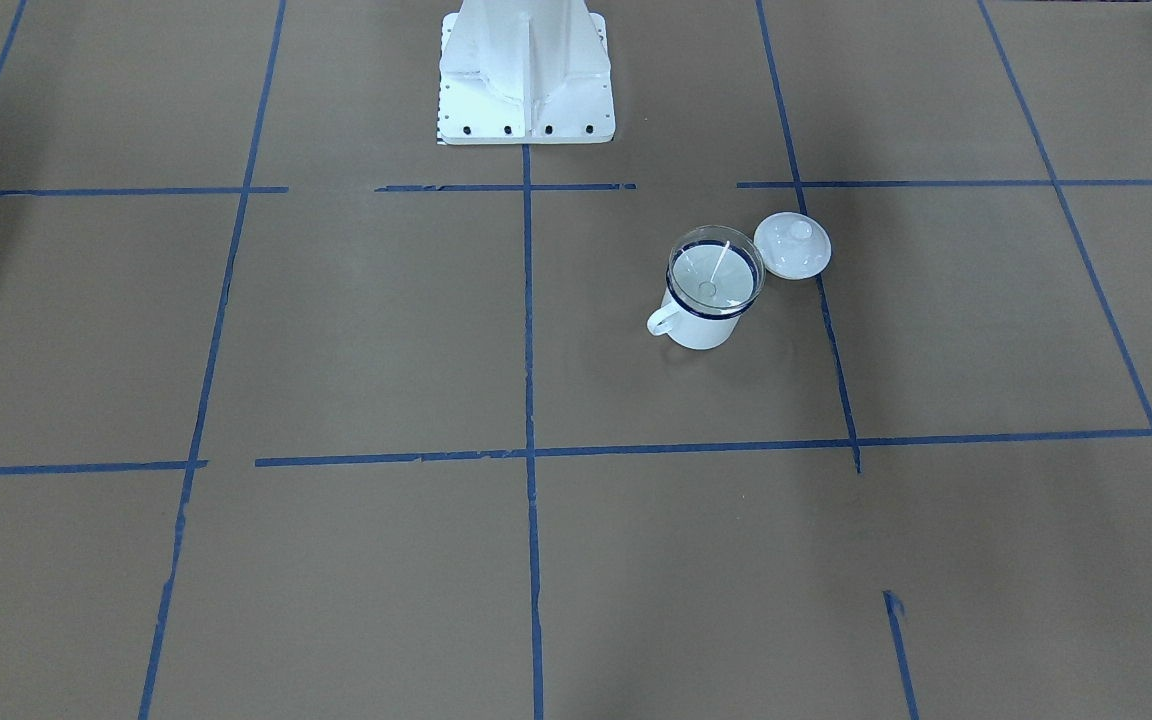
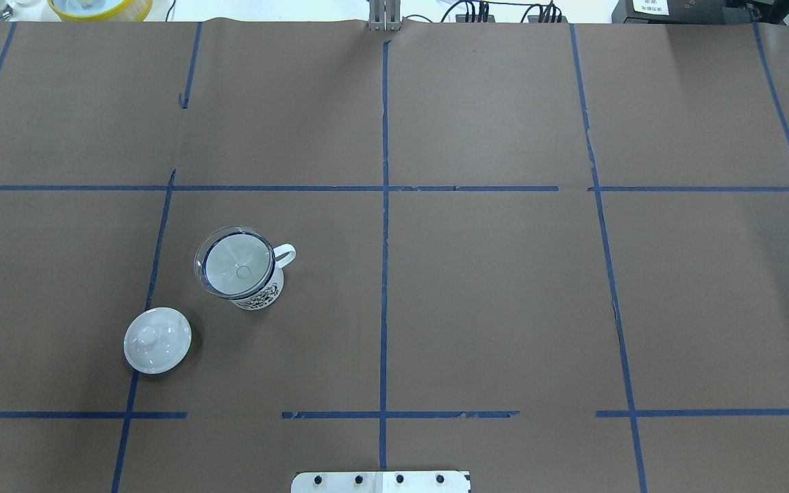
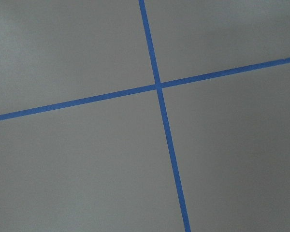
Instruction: Remove funnel from cup
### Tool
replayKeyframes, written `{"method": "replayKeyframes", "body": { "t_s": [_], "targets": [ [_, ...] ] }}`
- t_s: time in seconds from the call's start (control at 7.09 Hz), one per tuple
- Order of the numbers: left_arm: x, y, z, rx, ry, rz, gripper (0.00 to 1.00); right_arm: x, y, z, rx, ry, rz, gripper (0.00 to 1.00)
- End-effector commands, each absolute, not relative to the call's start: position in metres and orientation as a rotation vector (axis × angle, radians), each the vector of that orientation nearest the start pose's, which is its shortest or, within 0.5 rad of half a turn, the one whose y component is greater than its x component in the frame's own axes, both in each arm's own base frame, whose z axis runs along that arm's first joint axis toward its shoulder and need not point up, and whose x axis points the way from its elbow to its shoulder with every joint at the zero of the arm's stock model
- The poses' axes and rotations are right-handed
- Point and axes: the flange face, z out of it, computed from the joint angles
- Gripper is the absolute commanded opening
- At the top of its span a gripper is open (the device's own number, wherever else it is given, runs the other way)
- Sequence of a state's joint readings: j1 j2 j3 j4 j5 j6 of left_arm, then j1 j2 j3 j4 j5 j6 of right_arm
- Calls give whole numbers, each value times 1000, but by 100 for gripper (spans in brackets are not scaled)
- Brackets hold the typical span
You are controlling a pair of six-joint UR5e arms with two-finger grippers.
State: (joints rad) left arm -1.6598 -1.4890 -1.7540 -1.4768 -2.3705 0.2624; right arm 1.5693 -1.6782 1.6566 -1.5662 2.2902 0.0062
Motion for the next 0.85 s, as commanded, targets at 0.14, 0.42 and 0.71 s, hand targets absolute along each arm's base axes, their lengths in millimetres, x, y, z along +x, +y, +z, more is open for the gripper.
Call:
{"method": "replayKeyframes", "body": {
  "t_s": [0.14, 0.42, 0.71],
  "targets": [
    [-102, -449, 611, 154, 787, 170, 100, 67, -445, 670, -19, -719, 10, 100],
    [-98, -464, 593, 182, 784, 187, 100, 67, -445, 670, -19, -719, 10, 100],
    [-95, -498, 544, 279, 760, 243, 100, 67, -445, 670, -19, -719, 10, 100]
  ]
}}
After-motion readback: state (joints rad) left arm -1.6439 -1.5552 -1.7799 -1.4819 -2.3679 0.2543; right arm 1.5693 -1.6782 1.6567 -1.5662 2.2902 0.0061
